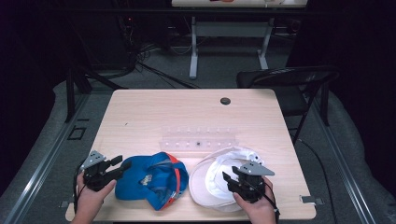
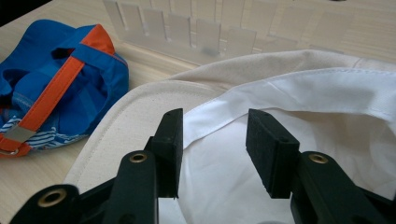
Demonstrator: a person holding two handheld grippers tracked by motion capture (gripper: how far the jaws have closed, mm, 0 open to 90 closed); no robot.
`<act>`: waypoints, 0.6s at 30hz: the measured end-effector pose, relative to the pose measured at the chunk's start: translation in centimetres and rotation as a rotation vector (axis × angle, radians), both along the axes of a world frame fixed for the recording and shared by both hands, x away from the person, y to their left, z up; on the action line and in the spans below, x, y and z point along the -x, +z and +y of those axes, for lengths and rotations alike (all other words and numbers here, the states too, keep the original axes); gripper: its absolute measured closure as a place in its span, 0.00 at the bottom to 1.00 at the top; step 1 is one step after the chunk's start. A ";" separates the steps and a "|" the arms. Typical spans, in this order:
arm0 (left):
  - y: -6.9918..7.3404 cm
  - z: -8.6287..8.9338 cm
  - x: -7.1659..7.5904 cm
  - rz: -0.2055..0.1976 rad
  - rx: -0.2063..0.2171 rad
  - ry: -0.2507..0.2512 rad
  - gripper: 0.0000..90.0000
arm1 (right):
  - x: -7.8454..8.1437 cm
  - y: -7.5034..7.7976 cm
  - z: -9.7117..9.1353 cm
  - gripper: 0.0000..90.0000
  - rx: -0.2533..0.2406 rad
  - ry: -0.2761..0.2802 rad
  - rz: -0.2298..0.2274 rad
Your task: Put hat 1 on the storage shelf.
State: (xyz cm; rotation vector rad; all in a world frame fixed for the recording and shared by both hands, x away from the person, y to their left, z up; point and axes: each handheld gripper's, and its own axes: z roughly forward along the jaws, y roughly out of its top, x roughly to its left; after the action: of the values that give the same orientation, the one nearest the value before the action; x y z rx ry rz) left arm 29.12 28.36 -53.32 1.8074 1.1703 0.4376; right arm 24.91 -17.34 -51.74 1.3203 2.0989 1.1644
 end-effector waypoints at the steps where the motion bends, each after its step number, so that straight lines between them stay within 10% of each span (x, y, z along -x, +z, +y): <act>1: 0.0 -0.1 0.0 0.008 -0.004 -0.004 0.58 | -0.1 0.0 0.0 0.63 0.006 0.007 0.007; 18: 0.1 0.2 -0.2 -0.005 0.001 0.002 0.56 | -0.9 1.7 -0.1 0.69 0.016 0.023 0.157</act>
State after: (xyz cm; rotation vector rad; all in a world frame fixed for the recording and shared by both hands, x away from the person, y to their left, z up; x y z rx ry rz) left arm 29.32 28.53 -53.27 1.8038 1.1683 0.4425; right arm 25.79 -17.41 -50.05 1.4255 2.2329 1.0820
